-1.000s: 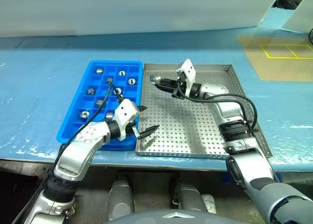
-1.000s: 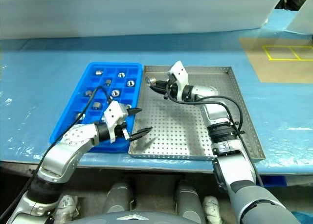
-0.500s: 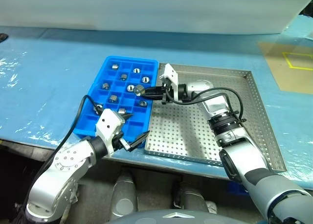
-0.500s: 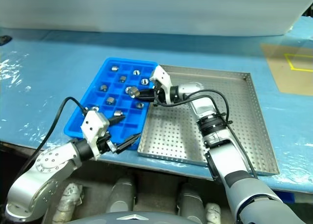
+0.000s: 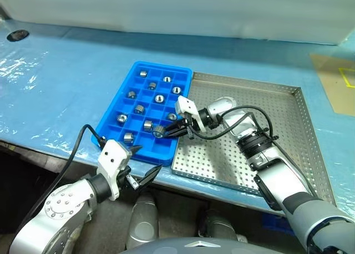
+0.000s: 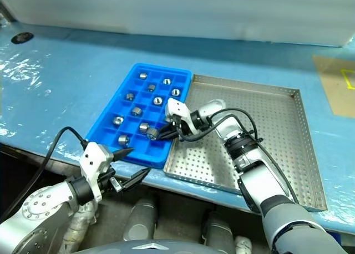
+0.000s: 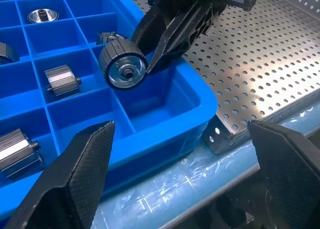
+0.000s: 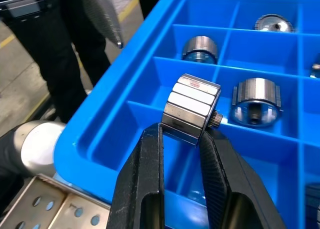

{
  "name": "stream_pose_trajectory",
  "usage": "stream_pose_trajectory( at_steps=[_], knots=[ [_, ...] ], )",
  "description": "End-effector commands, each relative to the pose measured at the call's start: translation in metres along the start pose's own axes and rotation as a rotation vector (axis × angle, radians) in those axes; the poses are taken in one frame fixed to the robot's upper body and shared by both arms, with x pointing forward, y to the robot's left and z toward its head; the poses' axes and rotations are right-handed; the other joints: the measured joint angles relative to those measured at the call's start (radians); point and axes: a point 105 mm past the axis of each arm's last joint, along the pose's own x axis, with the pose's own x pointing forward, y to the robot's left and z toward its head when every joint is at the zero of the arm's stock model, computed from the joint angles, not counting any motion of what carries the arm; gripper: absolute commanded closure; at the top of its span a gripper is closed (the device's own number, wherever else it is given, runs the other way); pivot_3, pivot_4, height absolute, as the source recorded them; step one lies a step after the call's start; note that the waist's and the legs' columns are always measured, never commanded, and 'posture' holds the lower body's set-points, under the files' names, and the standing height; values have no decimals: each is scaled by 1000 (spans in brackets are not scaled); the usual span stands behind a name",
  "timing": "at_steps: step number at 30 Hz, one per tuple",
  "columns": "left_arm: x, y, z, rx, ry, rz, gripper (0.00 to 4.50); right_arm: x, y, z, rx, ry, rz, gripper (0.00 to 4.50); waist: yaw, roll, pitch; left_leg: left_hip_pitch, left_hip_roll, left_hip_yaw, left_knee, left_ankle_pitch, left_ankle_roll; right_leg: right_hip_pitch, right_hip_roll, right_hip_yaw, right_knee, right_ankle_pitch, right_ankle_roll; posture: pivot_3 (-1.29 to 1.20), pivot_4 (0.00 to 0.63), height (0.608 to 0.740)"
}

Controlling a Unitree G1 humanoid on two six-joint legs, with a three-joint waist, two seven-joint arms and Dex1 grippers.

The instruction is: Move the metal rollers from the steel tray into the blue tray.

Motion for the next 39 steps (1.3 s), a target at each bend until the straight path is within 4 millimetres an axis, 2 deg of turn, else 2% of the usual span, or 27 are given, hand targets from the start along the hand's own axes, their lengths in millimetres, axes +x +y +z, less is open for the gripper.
stream_pose_trajectory(
  at_steps=[1,4,15,16,22,28,32,34,39],
  knots=[
    [2,-4,7,29,-24,-19,0,2,8,-16,-13,80,33,3911,4,0,0,0,0,0,0,0,0,0,0,0,0,0,0,497,150,740],
    [5,-4,9,33,-31,-32,0,-1,10,-19,-1,93,40,3911,11,0,0,2,0,0,0,0,0,2,0,0,0,0,0,485,150,740],
    [19,9,18,93,-38,-90,0,-13,6,-21,14,76,-56,163,2,0,-1,7,-1,0,0,0,0,5,0,2,2,0,1,355,150,740],
    [22,10,19,97,-43,-104,0,-16,6,-20,18,68,-67,43,1,1,-1,7,-1,0,1,0,0,5,0,2,2,0,1,342,150,740],
    [39,14,23,141,-44,-198,0,-33,10,-20,44,30,-177,43,-9,0,-2,7,-1,1,3,0,0,5,0,2,3,0,1,225,150,740],
    [59,17,41,159,-131,-251,0,-56,-9,4,80,-125,-374,43,-77,0,-2,8,-1,1,5,2,-3,5,0,3,10,0,1,103,150,740],
    [79,19,41,165,-161,-299,0,-80,-16,4,77,-161,-550,43,-124,0,-2,9,-1,1,5,3,-4,4,0,3,11,0,1,-58,150,740],
    [89,22,44,180,-185,-307,0,-92,-15,2,75,-167,-638,43,-140,0,-2,8,-1,1,4,4,-6,4,1,4,10,0,1,-94,150,740],
    [117,43,53,195,-250,-281,0,-122,5,-9,137,-196,-820,43,-190,0,-2,8,-1,2,4,4,-5,4,1,5,8,0,2,-261,150,740]
  ],
)
